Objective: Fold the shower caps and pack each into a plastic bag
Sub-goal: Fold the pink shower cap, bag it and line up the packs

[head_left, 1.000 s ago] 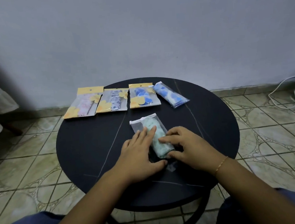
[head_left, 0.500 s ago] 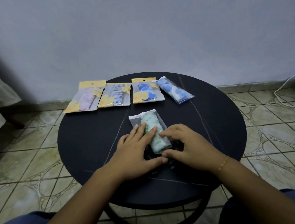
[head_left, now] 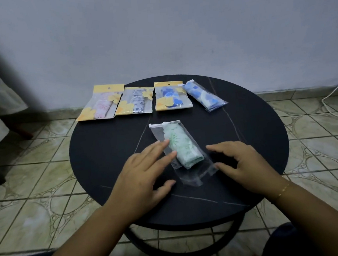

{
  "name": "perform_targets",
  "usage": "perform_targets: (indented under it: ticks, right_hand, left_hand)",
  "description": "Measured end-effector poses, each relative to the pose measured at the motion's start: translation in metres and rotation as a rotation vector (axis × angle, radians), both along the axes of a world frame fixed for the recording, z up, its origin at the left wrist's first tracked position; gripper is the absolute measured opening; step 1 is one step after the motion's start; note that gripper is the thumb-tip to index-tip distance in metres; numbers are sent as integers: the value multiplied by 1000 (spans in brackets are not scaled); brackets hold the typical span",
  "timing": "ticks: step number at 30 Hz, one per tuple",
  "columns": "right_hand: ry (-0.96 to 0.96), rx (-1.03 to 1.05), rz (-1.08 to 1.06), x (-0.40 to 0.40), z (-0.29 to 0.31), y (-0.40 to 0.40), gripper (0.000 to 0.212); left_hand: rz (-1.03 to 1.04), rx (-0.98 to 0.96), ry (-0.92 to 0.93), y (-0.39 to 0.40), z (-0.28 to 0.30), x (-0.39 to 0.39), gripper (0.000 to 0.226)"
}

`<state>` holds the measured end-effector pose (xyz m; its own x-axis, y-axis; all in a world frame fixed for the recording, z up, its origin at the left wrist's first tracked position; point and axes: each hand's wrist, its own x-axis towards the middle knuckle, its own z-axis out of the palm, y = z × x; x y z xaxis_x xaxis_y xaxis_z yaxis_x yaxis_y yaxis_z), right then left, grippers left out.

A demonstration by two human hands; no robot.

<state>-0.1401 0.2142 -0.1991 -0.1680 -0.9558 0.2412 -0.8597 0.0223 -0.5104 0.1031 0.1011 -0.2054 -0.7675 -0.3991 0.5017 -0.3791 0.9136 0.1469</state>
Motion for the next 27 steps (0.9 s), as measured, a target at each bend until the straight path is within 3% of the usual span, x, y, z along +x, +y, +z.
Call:
perform_targets:
  ticks: [5,10,18,24,27]
  right_hand:
    - [31,-41,60,13,-2,-1,56]
    - [108,-157,82,16,-5,0,63]
    - [340,-113,207,24,-8,-7,48]
    - [128,35,149,24,0,-8,47]
    - [78,82,132,23,1,-9,43]
  left_hand:
    - [43,-71,-59,4,-1,-14,66]
    - [-8,-142,-162,1,-1,-19,56]
    - [-9,-13,-195,1,-1,-12,52]
    - [-1,285,-181,1,-2,-9,51]
    - [-21,328,-184,-1,-2,-9,49]
